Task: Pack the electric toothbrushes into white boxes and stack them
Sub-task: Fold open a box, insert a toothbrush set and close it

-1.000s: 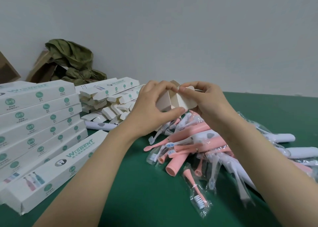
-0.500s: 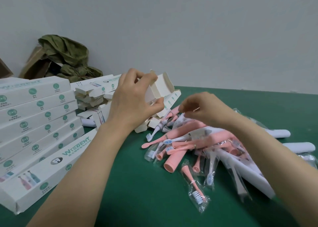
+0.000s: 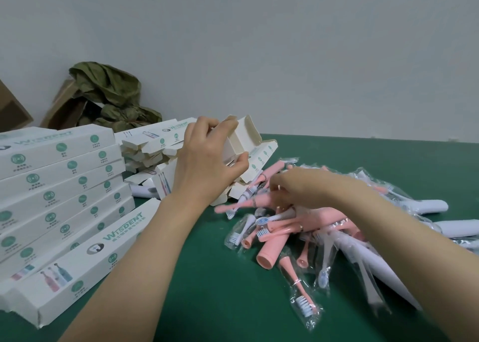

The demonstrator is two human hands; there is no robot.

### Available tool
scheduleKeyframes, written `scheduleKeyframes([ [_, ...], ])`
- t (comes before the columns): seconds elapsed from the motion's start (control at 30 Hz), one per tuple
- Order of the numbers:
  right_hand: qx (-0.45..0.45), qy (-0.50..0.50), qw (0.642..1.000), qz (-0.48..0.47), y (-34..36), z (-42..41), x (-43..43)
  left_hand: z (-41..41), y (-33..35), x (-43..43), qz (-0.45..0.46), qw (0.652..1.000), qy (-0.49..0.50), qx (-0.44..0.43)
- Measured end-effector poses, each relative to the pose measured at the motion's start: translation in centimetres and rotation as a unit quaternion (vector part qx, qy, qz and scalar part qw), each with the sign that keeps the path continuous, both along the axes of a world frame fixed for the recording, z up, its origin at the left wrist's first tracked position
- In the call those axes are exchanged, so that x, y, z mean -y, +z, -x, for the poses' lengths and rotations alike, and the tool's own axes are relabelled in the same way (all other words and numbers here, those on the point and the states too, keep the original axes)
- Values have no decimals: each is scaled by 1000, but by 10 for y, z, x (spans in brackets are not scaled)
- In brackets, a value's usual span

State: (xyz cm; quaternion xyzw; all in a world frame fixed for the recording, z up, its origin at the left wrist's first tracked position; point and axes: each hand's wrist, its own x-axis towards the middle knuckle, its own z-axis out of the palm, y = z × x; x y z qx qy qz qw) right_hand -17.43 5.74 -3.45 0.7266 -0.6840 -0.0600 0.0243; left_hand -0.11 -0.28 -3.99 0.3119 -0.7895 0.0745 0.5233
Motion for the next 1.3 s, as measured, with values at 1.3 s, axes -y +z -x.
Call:
scheduleKeyframes([
  [1.3,625,38,748,219,94,-4,-18,0,5,3,-51,997,47,-28],
])
